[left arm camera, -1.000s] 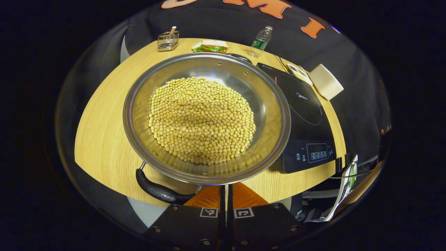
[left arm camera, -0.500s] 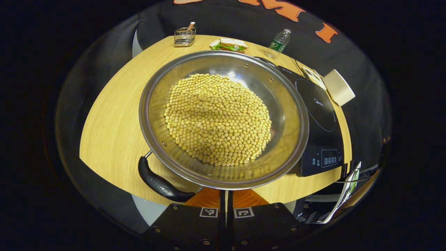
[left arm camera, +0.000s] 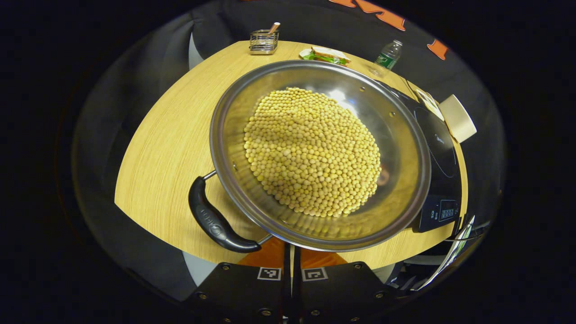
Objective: First push the handle of the pot to place it horizontally, then grasp the pot with both hands and set it on the induction cooktop.
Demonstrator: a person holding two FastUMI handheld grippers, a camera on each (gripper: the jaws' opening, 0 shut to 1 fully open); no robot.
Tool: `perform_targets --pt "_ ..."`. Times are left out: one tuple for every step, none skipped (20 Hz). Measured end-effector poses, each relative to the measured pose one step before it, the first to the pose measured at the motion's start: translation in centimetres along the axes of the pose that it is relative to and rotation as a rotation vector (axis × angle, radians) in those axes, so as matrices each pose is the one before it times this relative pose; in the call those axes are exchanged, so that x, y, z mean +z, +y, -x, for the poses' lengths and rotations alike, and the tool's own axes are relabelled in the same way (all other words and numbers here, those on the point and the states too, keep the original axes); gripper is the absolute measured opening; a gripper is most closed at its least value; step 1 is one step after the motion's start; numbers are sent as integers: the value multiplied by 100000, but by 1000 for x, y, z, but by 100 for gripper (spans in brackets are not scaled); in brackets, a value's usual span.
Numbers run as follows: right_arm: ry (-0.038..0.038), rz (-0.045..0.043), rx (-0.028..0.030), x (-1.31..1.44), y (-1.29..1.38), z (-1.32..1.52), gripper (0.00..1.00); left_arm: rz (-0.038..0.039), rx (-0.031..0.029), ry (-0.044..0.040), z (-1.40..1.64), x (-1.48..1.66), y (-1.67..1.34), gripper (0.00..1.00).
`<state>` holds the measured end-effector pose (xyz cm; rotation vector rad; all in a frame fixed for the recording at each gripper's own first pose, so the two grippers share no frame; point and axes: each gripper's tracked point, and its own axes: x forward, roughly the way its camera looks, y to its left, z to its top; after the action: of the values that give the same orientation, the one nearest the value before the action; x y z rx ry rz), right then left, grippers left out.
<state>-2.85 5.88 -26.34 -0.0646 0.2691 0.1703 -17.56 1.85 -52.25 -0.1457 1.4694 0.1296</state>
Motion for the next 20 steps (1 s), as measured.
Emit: perform_targets --pt "1003 -100 294 -226 287 -111 95 108 1833 -44 -61 125 517 2" --pt "944 -102 473 -357 334 -196 95 394 871 315 -134 -19 277 2" --pt "719 -208 469 -293 288 -53 95 485 860 -206 66 141 243 2" --pt "604 -38 542 -220 307 -151 95 -234 1336 -197 -47 200 366 2" --pt "471 -178 128 -78 267 -84 95 -698 2115 -990 26 196 561 2" --pt "492 -322 377 -156 206 -115 95 -595 1458 -516 -252 92 425 2" --pt "496 -600 521 -327 342 -73 95 -585 1704 -912 -43 241 324 2" --pt "672 -671 685 -243 415 -179 95 -945 1851 -982 -50 305 523 2" --pt "964 -486 746 -314 383 -73 95 -1085 1544 -762 -47 262 353 2" --pt "772 -347 542 -307 317 -66 95 -591 2015 -998 -82 325 456 2" --pt "697 -115 558 -266 297 -63 95 -875 1388 -681 -189 378 231 2" --pt "718 -59 405 -339 287 -126 95 -3 1769 -818 53 130 519 2" --pt "1006 65 498 -457 311 -108 95 -954 1483 -1030 -101 358 528 2" --pt "1235 -150 248 -488 243 -129 95 -887 1776 -1225 -46 345 656 2" --pt "1680 -259 485 -665 259 -87 95 -760 1855 -1751 -98 569 595 2" --pt "1951 -442 406 -680 202 -64 95 -771 1562 -1444 -83 376 605 2" --pt "1856 -749 316 -634 239 -108 95 6 1713 -1848 -108 548 502 0" --pt "1736 -838 379 -686 217 -54 95 -635 1567 -1492 -149 538 676 2" --pt "2099 -802 142 -685 201 -92 95 -451 1745 -2136 -251 737 606 2" --pt "1964 -462 168 -663 54 -45 95 -1094 1580 -1801 -437 496 511 2"
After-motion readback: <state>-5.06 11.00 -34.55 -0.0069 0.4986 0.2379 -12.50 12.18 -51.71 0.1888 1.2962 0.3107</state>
